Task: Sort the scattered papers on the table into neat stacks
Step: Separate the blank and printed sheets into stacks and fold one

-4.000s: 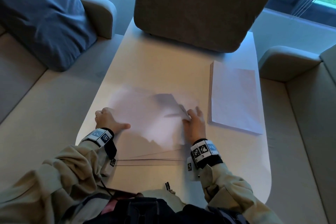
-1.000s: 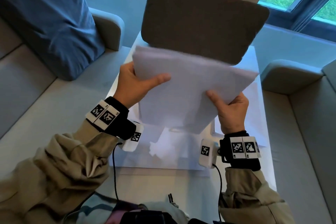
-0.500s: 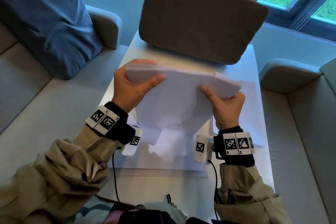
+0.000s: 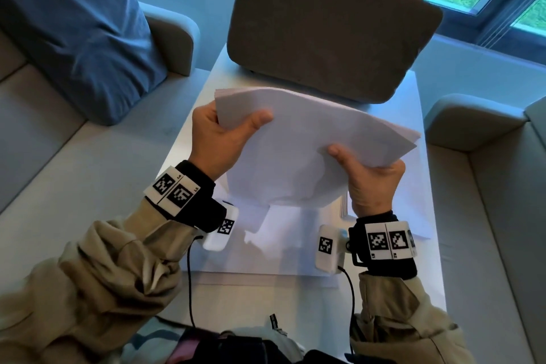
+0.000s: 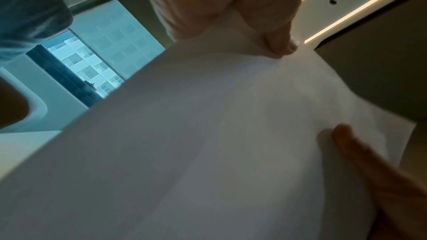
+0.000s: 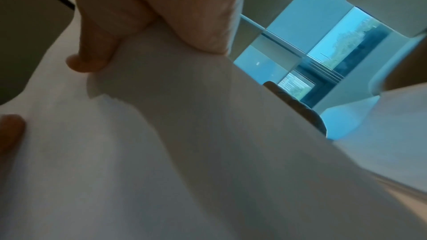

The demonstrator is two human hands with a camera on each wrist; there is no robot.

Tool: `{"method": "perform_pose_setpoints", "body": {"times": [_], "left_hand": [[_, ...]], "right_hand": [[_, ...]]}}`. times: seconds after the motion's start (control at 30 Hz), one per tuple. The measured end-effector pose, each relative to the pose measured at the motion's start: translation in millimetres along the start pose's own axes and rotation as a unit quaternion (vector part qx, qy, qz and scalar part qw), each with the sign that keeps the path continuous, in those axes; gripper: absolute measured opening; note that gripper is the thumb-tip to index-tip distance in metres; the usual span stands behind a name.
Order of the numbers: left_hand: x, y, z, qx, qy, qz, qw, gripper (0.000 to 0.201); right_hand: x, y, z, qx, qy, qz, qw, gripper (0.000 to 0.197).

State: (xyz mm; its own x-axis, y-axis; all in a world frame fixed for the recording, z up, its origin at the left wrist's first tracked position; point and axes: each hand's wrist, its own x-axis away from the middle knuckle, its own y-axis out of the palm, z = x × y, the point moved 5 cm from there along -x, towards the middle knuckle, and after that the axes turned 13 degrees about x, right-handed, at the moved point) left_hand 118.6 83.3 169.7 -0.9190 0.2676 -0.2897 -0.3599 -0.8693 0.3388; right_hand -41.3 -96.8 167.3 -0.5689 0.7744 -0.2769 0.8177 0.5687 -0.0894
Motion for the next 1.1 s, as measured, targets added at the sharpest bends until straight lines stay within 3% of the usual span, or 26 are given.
{"method": "perform_pose_setpoints", "body": {"times": [0.07,0.23,0.33,0.53,0.63,0.73,0.93,1.1], "left_hand": [[3,-4,-9,-0.019,-0.004,0.012,1.000,0.018],[26,-17,-52,-0.083,-0.120,0.010,0.989,0.023],[37,-20,-62,-0.096,-0.153,0.007,0.984,0.022],[22,-6,-23,-0.065,-0.037,0.053,0.996,0.023],[13,5,-2,-0.051,0.003,0.026,0.998,0.012],[11,10,5,-0.048,0.000,0.001,0.999,0.016],[21,-4,-37,-0.099,-0.080,-0.011,0.992,0.022],[48,-26,-97,-0.110,-0.220,-0.042,0.968,0.022]], "right_hand": [[3,2,11,0.019,0.011,-0.007,1.000,0.034],[22,5,60,0.118,0.107,-0.067,0.985,0.029],[34,4,75,0.122,0.136,-0.075,0.980,0.027],[19,1,34,0.076,0.059,-0.011,0.995,0.036],[11,0,14,0.061,0.017,0.033,0.997,0.039],[9,-2,4,0.031,-0.001,0.056,0.998,0.036],[11,-4,14,0.021,0.008,0.057,0.998,0.030],[22,-1,68,0.089,0.106,0.009,0.990,0.026]]}}
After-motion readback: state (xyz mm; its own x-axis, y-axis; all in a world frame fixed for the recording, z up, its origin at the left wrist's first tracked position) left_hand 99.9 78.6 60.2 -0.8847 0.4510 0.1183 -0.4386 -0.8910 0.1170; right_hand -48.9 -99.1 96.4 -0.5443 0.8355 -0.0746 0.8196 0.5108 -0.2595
